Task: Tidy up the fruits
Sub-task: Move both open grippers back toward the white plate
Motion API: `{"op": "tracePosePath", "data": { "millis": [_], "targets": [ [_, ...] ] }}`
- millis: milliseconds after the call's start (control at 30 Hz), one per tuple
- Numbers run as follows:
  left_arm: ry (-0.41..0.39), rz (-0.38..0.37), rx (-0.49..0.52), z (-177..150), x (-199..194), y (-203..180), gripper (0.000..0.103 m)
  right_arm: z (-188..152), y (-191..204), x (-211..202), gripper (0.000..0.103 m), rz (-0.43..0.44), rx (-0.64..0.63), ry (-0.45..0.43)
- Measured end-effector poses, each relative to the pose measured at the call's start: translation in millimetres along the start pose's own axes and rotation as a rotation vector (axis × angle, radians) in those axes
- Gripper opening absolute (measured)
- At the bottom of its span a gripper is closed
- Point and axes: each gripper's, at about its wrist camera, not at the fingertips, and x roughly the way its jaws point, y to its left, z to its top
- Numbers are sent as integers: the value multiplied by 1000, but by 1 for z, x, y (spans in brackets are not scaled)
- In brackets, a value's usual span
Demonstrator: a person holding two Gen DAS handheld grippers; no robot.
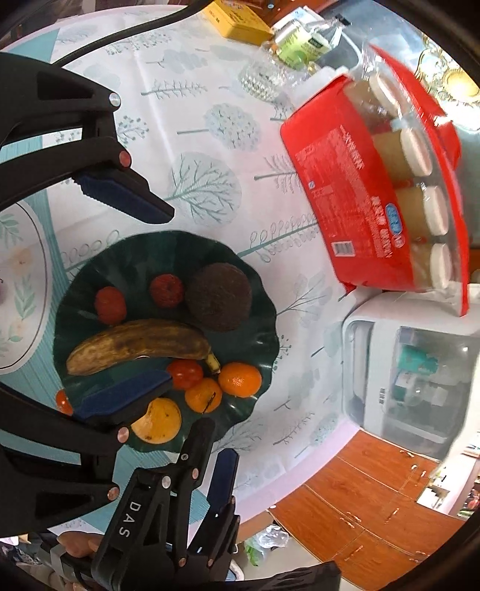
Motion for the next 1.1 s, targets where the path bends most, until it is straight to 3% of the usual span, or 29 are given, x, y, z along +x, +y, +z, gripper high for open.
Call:
{"op": "tracePosePath", "data": {
  "millis": [533, 833, 1100],
  "targets": [
    [-92, 22, -17, -30, -78, 8, 81, -28, 35, -68, 45, -69, 6, -64],
    [-117, 11, -60, -58, -108, 16, 81, -55, 58, -97, 45, -59, -14, -81],
    [-139, 44, -72, -86, -120, 21, 81, -82, 80, -106, 45, -44, -64, -87]
  ]
}}
